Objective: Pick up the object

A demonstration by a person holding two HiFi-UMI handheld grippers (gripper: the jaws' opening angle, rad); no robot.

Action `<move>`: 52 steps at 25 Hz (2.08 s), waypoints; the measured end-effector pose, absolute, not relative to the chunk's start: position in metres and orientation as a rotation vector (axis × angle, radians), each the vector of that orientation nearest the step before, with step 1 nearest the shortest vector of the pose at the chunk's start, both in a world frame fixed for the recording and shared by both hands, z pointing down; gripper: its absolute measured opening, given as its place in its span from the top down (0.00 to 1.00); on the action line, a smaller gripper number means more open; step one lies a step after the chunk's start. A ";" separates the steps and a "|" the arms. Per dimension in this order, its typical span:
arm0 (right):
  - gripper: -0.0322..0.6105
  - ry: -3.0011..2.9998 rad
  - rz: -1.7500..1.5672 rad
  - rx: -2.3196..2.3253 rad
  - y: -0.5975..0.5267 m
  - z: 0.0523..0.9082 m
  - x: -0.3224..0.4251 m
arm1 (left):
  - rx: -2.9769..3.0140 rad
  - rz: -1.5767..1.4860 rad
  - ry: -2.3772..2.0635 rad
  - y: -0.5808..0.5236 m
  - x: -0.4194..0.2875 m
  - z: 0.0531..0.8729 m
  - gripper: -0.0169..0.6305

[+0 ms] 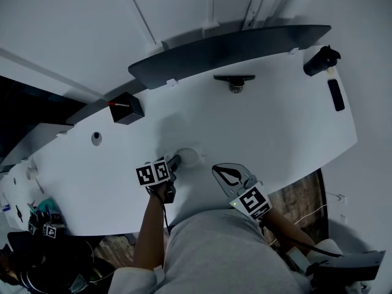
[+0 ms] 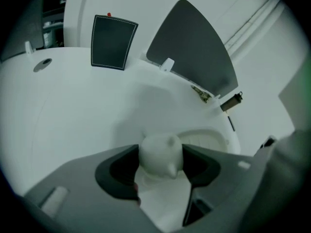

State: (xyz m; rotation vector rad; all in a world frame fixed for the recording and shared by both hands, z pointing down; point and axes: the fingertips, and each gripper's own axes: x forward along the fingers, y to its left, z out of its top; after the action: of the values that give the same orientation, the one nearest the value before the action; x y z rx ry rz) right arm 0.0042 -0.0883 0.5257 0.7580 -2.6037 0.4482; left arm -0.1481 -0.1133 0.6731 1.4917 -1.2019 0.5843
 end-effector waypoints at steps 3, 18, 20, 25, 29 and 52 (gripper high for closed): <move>0.95 -2.598 0.439 0.750 -0.086 0.526 0.003 | 1.494 0.546 -1.201 -0.112 -0.149 0.672 0.58; 0.95 -2.687 0.446 0.692 -0.067 0.496 -0.004 | 2.191 0.460 -1.583 -0.143 -0.147 0.483 0.58; 0.72 -2.717 0.458 0.641 -0.061 0.482 -0.004 | 2.312 0.467 -1.660 -0.139 -0.144 0.448 0.58; 0.44 -2.824 0.273 0.509 -0.064 0.421 0.002 | 2.708 0.815 -1.805 -0.114 -0.129 0.381 0.58; 0.44 -2.801 0.199 0.459 -0.079 0.384 -0.005 | 2.895 0.998 -1.874 -0.090 -0.112 0.359 0.58; 0.66 -2.615 -0.157 0.344 -0.062 0.408 -0.091 | 3.198 1.565 -2.029 -0.043 -0.075 0.347 0.57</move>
State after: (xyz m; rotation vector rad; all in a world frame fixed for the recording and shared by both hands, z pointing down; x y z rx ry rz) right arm -0.0906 -0.0618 0.4083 0.3437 -2.6152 -0.1566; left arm -0.0751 -0.0434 0.3471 3.1981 -2.0290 1.5653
